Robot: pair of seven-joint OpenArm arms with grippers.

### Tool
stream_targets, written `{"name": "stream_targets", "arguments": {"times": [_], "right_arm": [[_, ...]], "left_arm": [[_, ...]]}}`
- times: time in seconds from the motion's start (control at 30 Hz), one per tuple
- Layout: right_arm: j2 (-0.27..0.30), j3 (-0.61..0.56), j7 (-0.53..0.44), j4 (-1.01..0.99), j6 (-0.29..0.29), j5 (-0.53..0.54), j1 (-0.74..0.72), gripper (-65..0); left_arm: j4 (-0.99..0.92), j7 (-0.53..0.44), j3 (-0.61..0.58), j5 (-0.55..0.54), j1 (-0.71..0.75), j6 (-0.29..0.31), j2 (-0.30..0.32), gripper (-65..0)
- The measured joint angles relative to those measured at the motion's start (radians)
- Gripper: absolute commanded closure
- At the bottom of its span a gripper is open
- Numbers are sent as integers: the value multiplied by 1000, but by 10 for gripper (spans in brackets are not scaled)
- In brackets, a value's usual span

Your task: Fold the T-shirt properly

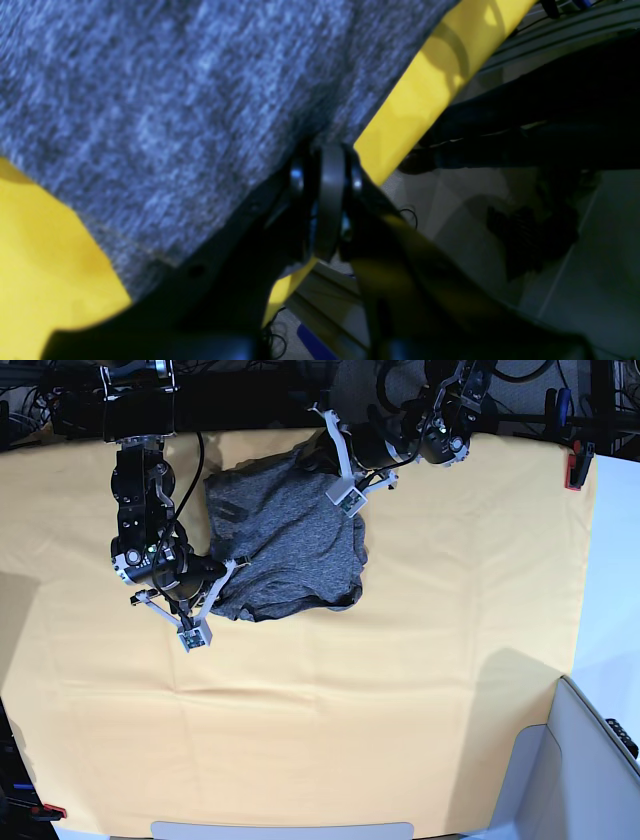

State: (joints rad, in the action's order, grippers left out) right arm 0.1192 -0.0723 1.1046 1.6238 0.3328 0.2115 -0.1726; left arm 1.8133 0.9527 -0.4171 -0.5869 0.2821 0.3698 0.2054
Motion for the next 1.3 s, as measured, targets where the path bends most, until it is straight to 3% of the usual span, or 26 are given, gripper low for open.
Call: {"name": "stream_targets", "arguments": {"times": [0.2,0.27,0.4,0.77,0.93,1.07,1.3], "right_arm": [[-17,0,2,56,0,3,-41,0],[-13,2,-2,56,-43,-15,-53,0],[-18,15,2,47,-125,-150,-53,0],[-10,23,20,207,-137,-166,-34,0],[0,82,-13,326,-137,-172,-25,0],[-9,129,-2,360,-136,-165,46,0],[-25,203,-158,417,-133,-163,217,0]], "left_arm": [[0,0,0,0,0,0,0,-20],[0,2,0,0,0,0,0,-20],[0,3,0,0,0,0,0,-20],[30,19,-2,11,2,-5,3,-20],[161,53,-1,53,34,-14,39,-20],[180,51,1,53,29,-11,33,-20],[261,-35,18,50,58,-12,35,-19]]}}
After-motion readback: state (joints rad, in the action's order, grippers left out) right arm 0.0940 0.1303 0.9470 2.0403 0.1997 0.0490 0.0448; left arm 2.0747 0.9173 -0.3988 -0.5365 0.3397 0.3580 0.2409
